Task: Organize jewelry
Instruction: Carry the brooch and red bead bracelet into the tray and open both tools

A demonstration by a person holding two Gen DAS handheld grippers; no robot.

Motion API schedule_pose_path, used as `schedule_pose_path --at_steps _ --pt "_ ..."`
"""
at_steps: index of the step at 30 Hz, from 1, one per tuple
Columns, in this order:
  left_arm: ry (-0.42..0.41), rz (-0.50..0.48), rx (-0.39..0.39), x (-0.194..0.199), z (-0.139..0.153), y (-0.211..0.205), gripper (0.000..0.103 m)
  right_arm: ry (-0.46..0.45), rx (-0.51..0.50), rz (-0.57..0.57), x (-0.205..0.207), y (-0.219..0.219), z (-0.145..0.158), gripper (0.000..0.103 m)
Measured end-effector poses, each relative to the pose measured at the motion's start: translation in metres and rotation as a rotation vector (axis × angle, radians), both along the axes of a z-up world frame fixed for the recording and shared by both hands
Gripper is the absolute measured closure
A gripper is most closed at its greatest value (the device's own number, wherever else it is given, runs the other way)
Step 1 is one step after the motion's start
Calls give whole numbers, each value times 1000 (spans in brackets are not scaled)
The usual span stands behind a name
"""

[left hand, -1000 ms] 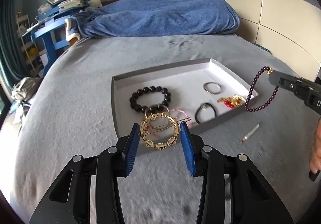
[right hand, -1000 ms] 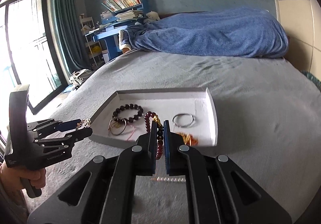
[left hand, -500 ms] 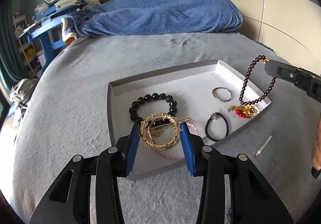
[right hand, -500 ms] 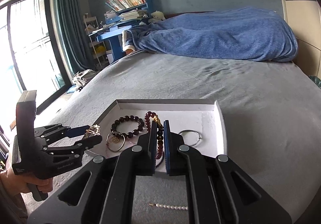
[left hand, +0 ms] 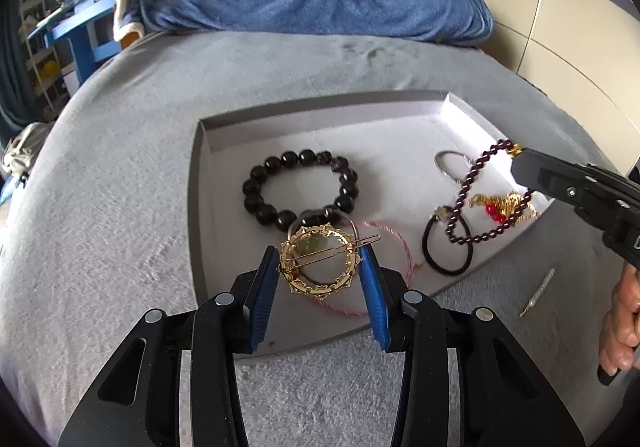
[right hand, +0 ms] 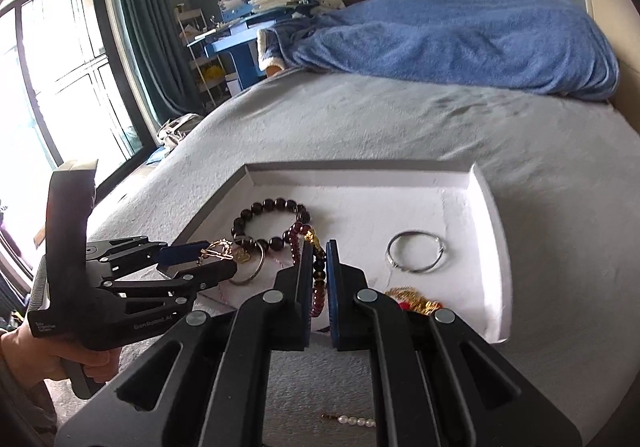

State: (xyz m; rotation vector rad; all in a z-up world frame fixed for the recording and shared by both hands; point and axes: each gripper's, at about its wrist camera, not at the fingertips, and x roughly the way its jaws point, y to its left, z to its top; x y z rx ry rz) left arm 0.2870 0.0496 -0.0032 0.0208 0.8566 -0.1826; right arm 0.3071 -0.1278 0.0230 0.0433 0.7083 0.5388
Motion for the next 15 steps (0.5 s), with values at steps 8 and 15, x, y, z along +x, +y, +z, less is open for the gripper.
schedule_pose_path --at_steps 8,15 --pt "13 10 -17 1 -2 4 61 75 -22 -35 9 -4 -22 97" --pt "13 22 -19 1 -2 4 58 82 -46 -52 10 -3 -26 96"
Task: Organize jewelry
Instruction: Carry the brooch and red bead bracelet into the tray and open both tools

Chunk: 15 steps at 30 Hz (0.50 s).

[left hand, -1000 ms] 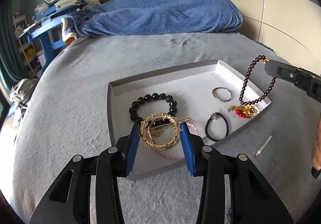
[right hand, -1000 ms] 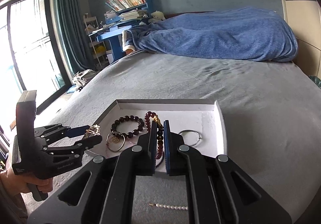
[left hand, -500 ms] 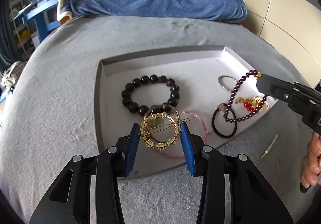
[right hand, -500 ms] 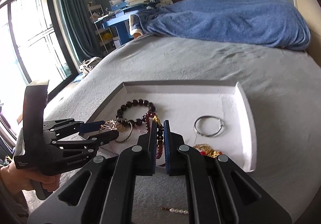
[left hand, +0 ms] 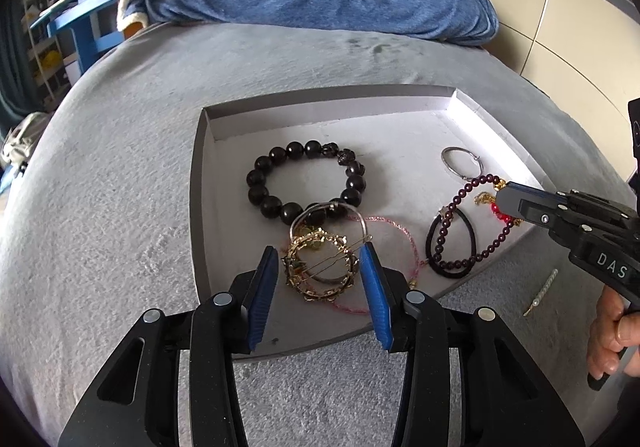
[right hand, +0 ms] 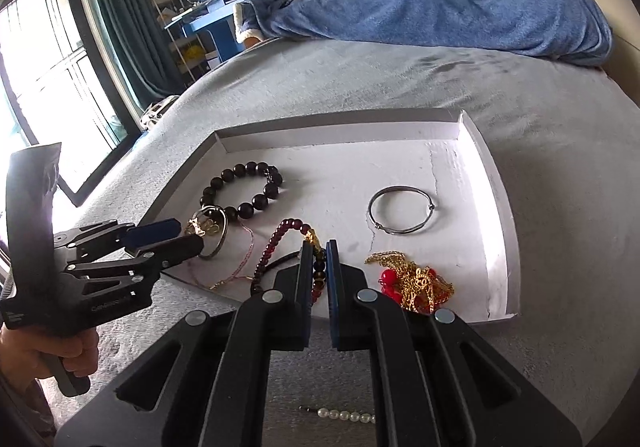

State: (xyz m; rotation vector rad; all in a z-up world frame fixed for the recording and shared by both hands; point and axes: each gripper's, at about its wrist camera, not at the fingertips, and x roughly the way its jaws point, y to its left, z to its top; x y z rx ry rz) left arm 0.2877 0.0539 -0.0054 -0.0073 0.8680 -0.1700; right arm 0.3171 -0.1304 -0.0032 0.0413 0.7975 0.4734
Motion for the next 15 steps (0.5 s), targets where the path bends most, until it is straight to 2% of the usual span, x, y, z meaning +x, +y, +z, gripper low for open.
schedule_pose_path --at_steps 2,3,7,9,11,12,15 --pt "-3 2 4 0 0 -1 56 0 -6 -13 0 -1 0 91" --pt "-5 2 5 -1 1 -1 54 1 -1 -15 0 -2 0 86" --pt "-9 6 8 -1 3 -3 49 -18 22 -27 -1 -8 7 77" --pt "-21 9 9 -2 5 -3 36 -30 31 -33 -3 -11 12 72" --pt "-36 15 13 -5 8 -4 29 -44 43 -45 -5 -14 16 66" --pt "-40 17 14 -6 9 -5 28 -48 47 -50 -6 -15 18 62" --pt "-49 21 8 -9 12 -6 27 -55 53 -66 -10 -20 21 59"
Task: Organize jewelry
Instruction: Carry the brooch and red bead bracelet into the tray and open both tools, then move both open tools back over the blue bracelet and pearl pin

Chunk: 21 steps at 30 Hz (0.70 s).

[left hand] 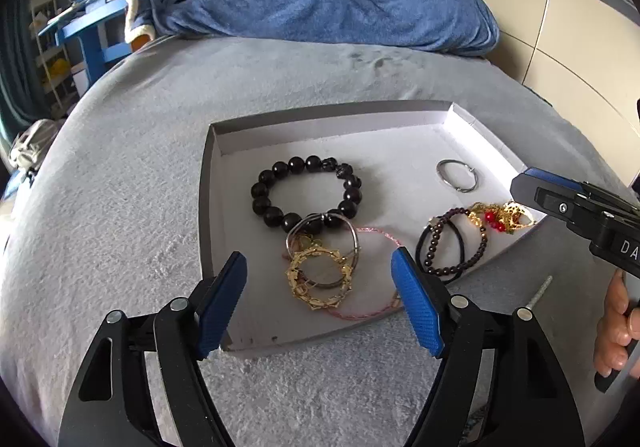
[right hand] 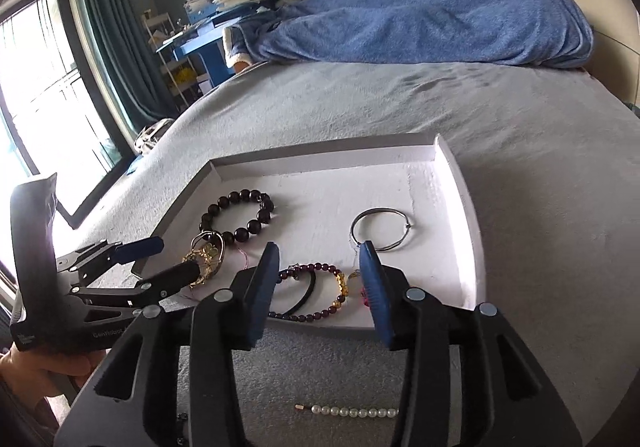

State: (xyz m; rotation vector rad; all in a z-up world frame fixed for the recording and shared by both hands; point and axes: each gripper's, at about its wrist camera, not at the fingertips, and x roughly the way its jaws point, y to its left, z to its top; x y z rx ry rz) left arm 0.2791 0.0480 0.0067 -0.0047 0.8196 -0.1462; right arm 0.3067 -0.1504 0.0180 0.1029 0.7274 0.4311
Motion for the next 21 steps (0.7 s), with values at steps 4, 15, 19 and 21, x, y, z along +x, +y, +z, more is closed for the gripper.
schedule_pose_path --at_steps 4,15,19,21 --pt "-12 1 -7 -8 3 -2 27 -19 -11 -24 -10 -6 3 54" --pt "-63 2 21 -50 18 -10 16 -72 -75 -79 -41 -17 7 35" --pt "-69 -4 27 -66 20 -13 16 -52 -62 -106 -51 -25 1 33" --pt "-62 -5 21 -74 18 -13 16 -38 -60 -117 -55 -29 -3 32"
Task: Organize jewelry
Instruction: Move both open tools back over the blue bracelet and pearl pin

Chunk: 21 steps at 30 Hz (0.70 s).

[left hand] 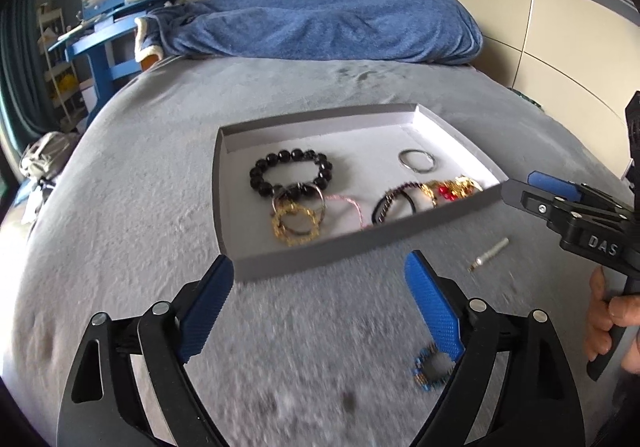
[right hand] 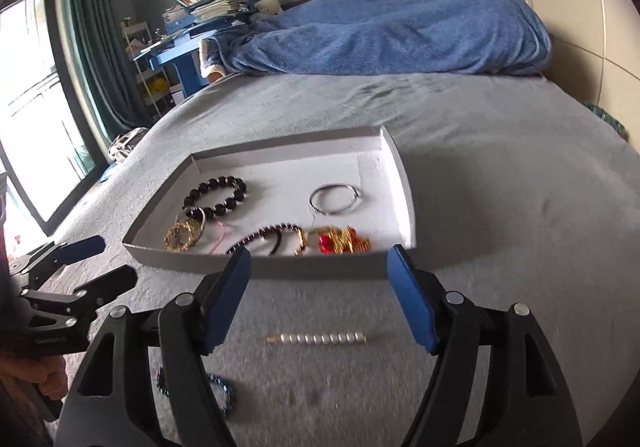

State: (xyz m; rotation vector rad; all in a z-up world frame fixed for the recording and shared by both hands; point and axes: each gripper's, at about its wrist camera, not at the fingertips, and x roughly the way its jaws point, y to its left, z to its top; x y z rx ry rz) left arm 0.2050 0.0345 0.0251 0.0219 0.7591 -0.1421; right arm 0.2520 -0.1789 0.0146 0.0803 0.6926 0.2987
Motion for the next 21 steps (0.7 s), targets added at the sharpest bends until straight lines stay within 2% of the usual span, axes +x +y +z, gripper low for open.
schedule_pose_path --at_steps 5,13,16,18,20,21 --pt "31 -24 -10 -20 -10 -8 16 55 -6 -15 -4 -6 -17 31" --pt "65 -155 31 -35 -30 -40 18 110 -41 -22 -11 -4 -39 31" --pt "86 -183 43 -36 -37 -47 24 122 -44 -8 -12 -2 -42 30" --pt "113 -193 41 -34 -44 -49 39 130 -58 3 -11 1 -44 30" --pt "137 -199 37 -32 -49 -51 47 139 -72 16 -9 5 -46 30" --pt "140 -199 38 -32 -51 -51 48 145 -79 22 -7 7 -47 30"
